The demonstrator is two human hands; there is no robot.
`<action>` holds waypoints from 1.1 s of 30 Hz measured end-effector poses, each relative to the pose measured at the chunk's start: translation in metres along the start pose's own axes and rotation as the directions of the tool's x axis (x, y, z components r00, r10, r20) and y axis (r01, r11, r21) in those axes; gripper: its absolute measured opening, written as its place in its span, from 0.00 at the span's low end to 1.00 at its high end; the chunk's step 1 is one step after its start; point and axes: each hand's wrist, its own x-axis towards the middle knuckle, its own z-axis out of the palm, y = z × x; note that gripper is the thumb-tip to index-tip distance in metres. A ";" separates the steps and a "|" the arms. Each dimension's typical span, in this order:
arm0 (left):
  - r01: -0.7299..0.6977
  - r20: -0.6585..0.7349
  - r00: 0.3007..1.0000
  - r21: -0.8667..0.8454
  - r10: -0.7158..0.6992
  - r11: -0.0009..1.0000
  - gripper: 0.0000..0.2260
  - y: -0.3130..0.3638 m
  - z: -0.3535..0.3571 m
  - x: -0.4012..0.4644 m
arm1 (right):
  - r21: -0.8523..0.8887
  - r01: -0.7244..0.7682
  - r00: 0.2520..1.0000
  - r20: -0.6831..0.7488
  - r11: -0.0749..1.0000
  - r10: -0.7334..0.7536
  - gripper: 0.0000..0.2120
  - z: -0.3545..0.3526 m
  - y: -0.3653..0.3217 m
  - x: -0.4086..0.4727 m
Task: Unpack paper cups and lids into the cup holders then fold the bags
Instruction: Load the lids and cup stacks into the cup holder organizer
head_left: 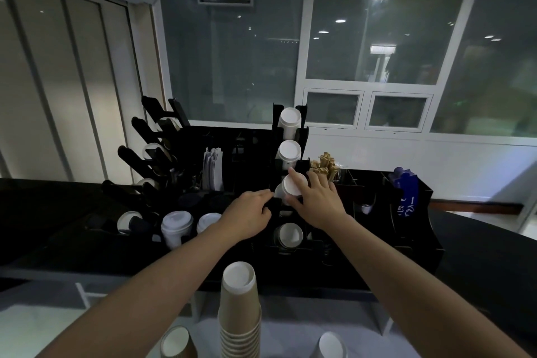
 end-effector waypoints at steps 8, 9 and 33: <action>-0.220 -0.226 0.948 0.037 0.223 0.975 0.18 0.047 0.023 -0.051 | 0.299 -0.022 0.991 -0.121 0.954 0.061 0.29 -0.011 0.020 -0.081; -0.260 -0.227 0.940 0.014 0.256 0.966 0.18 0.054 0.032 -0.063 | 0.349 -0.030 0.993 -0.097 0.937 0.068 0.28 -0.006 0.027 -0.099; 0.349 0.565 0.791 -0.103 -0.234 0.931 0.25 0.058 0.211 -0.195 | 0.451 -0.446 0.805 0.579 0.773 0.126 0.43 0.143 0.029 -0.291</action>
